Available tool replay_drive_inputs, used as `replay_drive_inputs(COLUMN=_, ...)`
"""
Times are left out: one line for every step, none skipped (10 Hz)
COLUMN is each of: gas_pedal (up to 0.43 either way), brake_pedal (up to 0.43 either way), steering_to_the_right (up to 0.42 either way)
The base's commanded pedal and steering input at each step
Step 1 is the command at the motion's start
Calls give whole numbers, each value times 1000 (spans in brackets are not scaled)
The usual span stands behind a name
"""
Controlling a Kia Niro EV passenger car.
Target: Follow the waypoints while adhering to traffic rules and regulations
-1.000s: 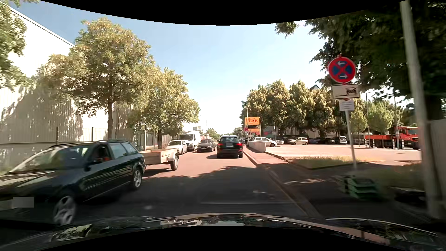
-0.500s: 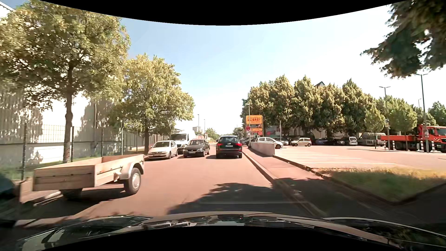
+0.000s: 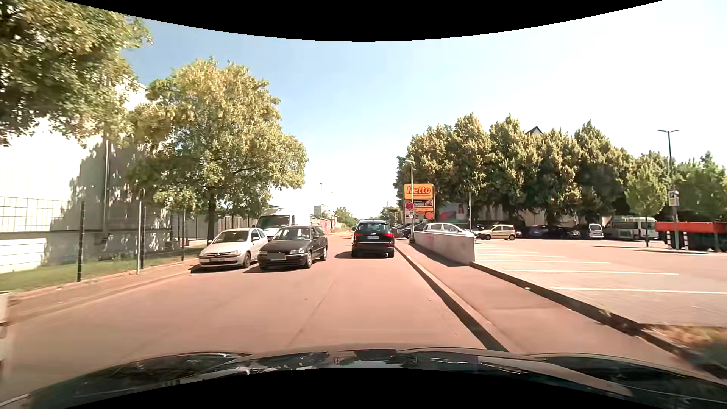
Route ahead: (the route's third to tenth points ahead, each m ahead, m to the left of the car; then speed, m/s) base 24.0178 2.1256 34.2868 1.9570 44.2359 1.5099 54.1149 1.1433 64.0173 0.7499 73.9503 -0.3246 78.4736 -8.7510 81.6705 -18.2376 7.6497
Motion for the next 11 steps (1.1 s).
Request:
replay_drive_inputs(gas_pedal=39, brake_pedal=0, steering_to_the_right=-1)
replay_drive_inputs(gas_pedal=39, brake_pedal=0, steering_to_the_right=-3)
replay_drive_inputs(gas_pedal=39, brake_pedal=0, steering_to_the_right=-3)
replay_drive_inputs(gas_pedal=39, brake_pedal=0, steering_to_the_right=-3)
replay_drive_inputs(gas_pedal=59, brake_pedal=0, steering_to_the_right=-3)
replay_drive_inputs(gas_pedal=67, brake_pedal=0, steering_to_the_right=-3)
replay_drive_inputs(gas_pedal=67, brake_pedal=0, steering_to_the_right=-3)
replay_drive_inputs(gas_pedal=67, brake_pedal=0, steering_to_the_right=-3)
replay_drive_inputs(gas_pedal=67, brake_pedal=0, steering_to_the_right=-3)
replay_drive_inputs(gas_pedal=67, brake_pedal=0, steering_to_the_right=-1)
replay_drive_inputs(gas_pedal=67, brake_pedal=0, steering_to_the_right=0)
